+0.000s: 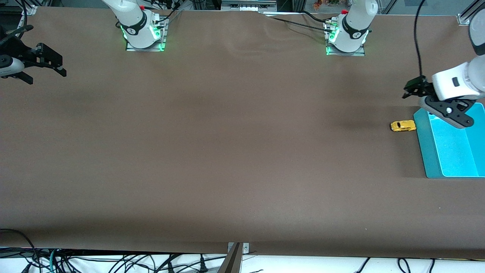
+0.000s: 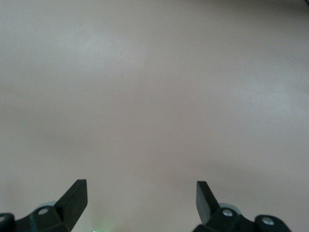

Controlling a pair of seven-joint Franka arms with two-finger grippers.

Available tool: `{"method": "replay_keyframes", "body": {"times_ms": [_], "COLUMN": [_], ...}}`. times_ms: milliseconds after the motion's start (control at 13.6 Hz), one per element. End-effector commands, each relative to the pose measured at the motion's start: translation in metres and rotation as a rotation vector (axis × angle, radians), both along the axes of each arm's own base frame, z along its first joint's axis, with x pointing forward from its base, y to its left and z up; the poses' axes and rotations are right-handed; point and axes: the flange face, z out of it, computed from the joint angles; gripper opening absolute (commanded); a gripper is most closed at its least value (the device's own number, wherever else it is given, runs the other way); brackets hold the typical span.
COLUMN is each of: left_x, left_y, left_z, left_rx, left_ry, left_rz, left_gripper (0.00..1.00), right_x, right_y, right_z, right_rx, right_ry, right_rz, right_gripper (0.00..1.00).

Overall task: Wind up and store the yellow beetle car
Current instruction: 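Lower the left gripper over the car beside the teal bin, then close the left gripper around the yellow car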

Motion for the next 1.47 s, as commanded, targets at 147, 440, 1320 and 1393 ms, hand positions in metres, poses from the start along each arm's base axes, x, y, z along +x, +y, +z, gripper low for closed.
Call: {"method": "replay_keyframes", "body": {"times_ms": [147, 440, 1320, 1393], "left_x": [-0.004, -0.008, -0.046, -0.047], "left_y": [0.022, 0.028, 0.143, 0.141], "left_z": [-0.041, -0.105, -0.301, -0.312], "left_rx": [-0.014, 0.029, -0.067, -0.077], "left_ry": [0.097, 0.057, 0.028, 0.029], "left_rz": [-0.263, -0.447, -0.825, -0.846], "left_gripper": [1.0, 1.0, 1.0, 1.0], "right_x": [-0.009, -0.009, -0.007, -0.007], "right_y": [0.0, 0.0, 0.004, 0.004], "right_z": [0.006, 0.006, 0.004, 0.004], "right_rx": [-0.009, -0.009, -0.01, -0.01], "right_ry": [0.006, 0.007, 0.001, 0.001], "right_rz": [-0.01, -0.01, -0.003, -0.004], "right_gripper": [1.0, 1.0, 1.0, 1.0]}}
